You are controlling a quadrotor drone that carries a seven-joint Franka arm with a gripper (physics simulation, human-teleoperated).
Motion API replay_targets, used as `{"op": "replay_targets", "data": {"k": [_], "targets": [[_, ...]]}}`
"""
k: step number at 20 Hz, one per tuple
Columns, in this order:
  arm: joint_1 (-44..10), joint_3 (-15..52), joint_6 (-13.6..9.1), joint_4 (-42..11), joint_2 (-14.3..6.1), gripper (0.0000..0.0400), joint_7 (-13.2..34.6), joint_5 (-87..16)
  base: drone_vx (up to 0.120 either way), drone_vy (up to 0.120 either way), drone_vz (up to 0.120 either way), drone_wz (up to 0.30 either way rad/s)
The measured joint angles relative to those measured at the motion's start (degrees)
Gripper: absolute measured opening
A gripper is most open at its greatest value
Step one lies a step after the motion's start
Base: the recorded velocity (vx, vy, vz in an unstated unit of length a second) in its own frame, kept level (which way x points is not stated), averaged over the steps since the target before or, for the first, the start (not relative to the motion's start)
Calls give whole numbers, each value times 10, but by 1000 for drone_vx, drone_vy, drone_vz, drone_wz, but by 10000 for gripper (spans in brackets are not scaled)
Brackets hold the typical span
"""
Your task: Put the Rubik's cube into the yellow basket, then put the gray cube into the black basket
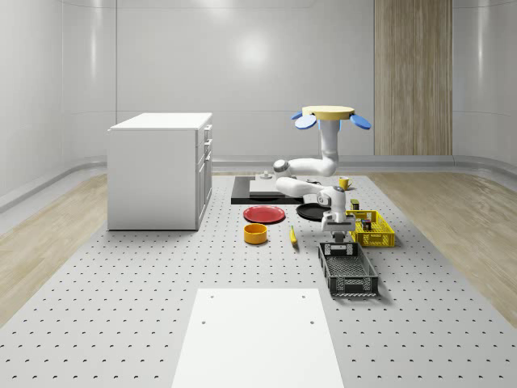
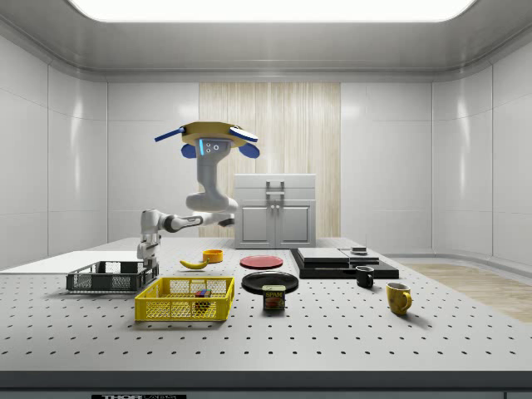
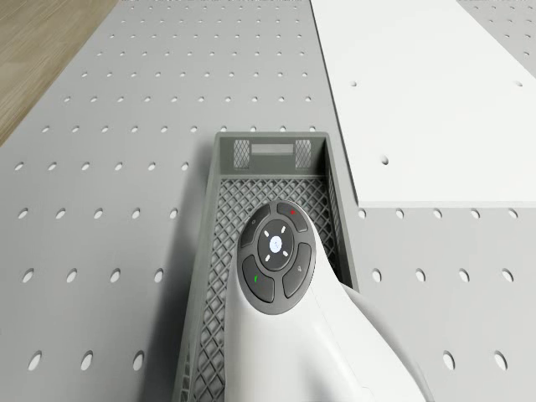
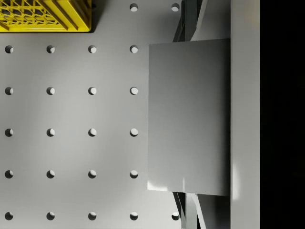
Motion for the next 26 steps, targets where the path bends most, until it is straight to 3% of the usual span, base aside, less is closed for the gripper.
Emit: {"op": "replay_targets", "data": {"k": [9,17,22,26], "targets": [[-1,0,2,0,-2,251,1,1,120,0,0,0],[-1,0,3,0,-3,250,1,2,120,0,-110,0],[-2,1,4,0,-4,250,1,2,0,0,0,0],[-2,1,4,0,-4,335,1,2,0,0,0,0]]}}
